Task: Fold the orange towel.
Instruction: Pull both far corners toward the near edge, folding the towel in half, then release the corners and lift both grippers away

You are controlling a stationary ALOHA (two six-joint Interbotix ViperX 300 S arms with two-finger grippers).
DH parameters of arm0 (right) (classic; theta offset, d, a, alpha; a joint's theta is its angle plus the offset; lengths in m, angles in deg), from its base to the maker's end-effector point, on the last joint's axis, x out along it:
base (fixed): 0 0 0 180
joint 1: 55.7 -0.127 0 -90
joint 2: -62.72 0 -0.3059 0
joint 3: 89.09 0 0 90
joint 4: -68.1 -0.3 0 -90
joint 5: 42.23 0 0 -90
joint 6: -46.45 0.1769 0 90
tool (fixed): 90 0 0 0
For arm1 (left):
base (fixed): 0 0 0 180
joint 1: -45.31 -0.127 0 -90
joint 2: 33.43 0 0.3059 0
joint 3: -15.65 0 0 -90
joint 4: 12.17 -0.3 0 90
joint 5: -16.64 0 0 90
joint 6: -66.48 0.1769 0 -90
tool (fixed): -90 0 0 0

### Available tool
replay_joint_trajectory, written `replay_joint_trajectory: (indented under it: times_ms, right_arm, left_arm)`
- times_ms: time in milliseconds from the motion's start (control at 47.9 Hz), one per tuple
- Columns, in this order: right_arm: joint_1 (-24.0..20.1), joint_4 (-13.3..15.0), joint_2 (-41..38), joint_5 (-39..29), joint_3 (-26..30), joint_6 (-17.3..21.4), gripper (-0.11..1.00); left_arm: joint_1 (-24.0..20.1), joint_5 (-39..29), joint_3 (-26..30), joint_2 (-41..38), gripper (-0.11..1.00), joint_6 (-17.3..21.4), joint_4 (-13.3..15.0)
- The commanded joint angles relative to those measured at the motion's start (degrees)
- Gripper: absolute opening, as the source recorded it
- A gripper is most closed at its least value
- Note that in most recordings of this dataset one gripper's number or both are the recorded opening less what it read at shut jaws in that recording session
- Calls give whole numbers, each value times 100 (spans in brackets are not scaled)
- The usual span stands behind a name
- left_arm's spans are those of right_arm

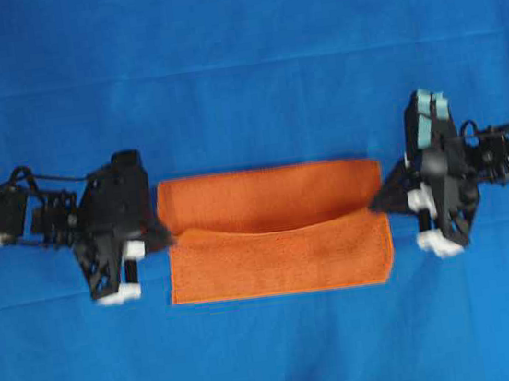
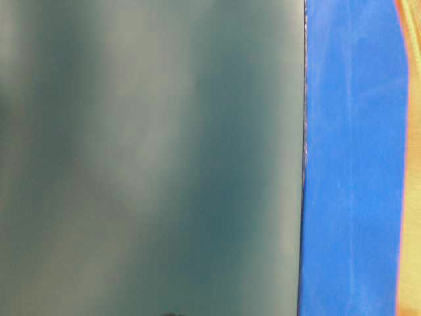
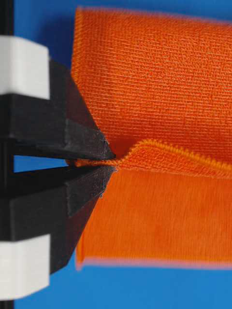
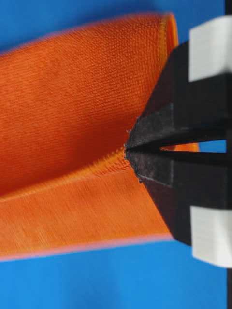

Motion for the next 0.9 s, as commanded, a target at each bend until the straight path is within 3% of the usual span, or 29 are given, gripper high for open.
replay_joint_trajectory:
  times_ms: [0, 209, 773, 877]
  right_arm:
    - [-246, -18, -18, 35, 105, 62, 1]
    - [-448, -18, -255, 9, 211, 132, 1]
    - [-668, -18, -475, 97, 299, 149, 1]
    - [-668, -88, -554, 97, 334, 211, 1]
  left_arm:
    - [281, 53, 97, 35, 0, -272, 0]
    - [554, 97, 211, -70, 0, -589, 0]
    - [615, 123, 413, -316, 1, -589, 0]
    - [624, 123, 431, -308, 15, -589, 0]
